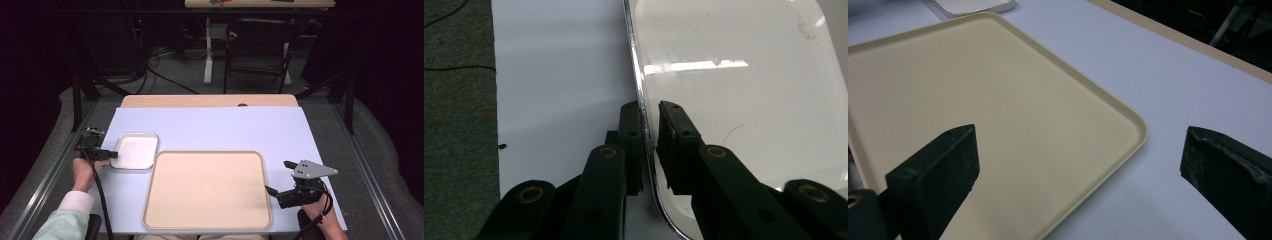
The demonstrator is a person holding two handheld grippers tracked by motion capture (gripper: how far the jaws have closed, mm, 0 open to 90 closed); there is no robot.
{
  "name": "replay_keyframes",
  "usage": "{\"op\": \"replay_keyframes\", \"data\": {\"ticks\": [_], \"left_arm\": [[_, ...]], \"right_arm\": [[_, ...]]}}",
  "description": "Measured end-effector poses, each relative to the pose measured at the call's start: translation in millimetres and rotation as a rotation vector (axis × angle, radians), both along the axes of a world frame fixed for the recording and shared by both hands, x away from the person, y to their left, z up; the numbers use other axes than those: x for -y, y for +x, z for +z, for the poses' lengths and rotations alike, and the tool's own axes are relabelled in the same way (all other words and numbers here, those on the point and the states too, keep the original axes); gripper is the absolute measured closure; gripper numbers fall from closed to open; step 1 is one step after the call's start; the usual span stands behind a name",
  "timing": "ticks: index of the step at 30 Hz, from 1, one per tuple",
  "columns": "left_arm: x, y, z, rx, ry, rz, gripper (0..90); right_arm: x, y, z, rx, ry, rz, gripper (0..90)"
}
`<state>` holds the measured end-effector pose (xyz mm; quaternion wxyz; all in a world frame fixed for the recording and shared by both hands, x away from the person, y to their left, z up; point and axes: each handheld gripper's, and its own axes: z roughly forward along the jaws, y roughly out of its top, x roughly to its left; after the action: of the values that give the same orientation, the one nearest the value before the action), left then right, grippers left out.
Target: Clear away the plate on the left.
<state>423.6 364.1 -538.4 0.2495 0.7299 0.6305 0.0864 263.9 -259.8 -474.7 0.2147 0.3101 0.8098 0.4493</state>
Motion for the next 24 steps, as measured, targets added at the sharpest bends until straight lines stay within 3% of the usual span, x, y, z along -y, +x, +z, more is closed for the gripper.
{"op": "replay_keyframes", "data": {"ticks": [5, 10, 18, 24], "left_arm": [[-1.6, -0.4, -0.6, 0.003, -0.015, 0.005, 82.1], [-5.9, -1.4, -1.9, 0.003, -0.065, 0.026, 83.9], [-10.2, -4.5, 4.9, 0.049, -0.113, 0.045, 87.8], [-13.1, -6.4, 6.4, 0.051, -0.146, 0.053, 88.1]], "right_arm": [[0.2, 0.3, -0.1, -0.003, -0.001, -0.004, 1.8], [0.2, 0.3, -0.1, -0.004, -0.004, -0.004, 1.8], [0.3, 0.4, 0.0, -0.007, -0.008, -0.006, 1.9], [0.3, 0.3, 0.0, -0.008, -0.007, -0.007, 1.9]]}}
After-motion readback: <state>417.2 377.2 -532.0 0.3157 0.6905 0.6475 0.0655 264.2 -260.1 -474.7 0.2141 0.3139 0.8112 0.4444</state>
